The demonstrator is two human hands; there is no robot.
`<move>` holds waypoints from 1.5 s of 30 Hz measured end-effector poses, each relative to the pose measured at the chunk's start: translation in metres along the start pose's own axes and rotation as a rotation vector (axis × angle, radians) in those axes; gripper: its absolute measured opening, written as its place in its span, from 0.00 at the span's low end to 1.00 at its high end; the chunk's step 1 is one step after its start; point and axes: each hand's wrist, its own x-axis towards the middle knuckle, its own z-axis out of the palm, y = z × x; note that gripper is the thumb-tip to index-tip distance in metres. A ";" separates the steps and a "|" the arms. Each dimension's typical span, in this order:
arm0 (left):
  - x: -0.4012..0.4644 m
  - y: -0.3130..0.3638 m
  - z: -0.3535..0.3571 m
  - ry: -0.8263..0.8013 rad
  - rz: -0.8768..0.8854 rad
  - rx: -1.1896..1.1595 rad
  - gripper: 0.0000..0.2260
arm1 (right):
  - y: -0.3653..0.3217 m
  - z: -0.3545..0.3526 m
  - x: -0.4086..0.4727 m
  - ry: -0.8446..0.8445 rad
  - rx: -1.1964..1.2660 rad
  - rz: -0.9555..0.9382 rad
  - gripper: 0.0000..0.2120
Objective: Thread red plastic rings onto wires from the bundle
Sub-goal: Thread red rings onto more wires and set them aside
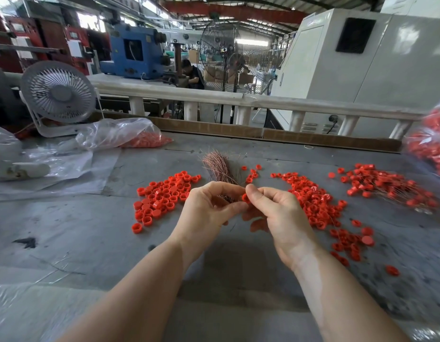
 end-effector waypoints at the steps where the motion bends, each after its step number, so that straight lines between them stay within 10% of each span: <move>1: 0.000 0.000 0.000 -0.003 0.011 0.015 0.09 | 0.000 0.000 -0.001 -0.020 0.008 0.018 0.14; 16: -0.002 0.000 0.004 -0.044 -0.016 -0.062 0.18 | 0.002 -0.001 0.001 0.073 -0.060 -0.073 0.20; 29: -0.001 -0.002 0.002 -0.107 -0.063 -0.058 0.06 | 0.004 -0.004 0.002 0.130 -0.102 -0.176 0.19; 45: 0.001 -0.002 0.001 0.023 0.050 -0.041 0.07 | 0.003 -0.001 -0.001 -0.088 0.074 -0.075 0.20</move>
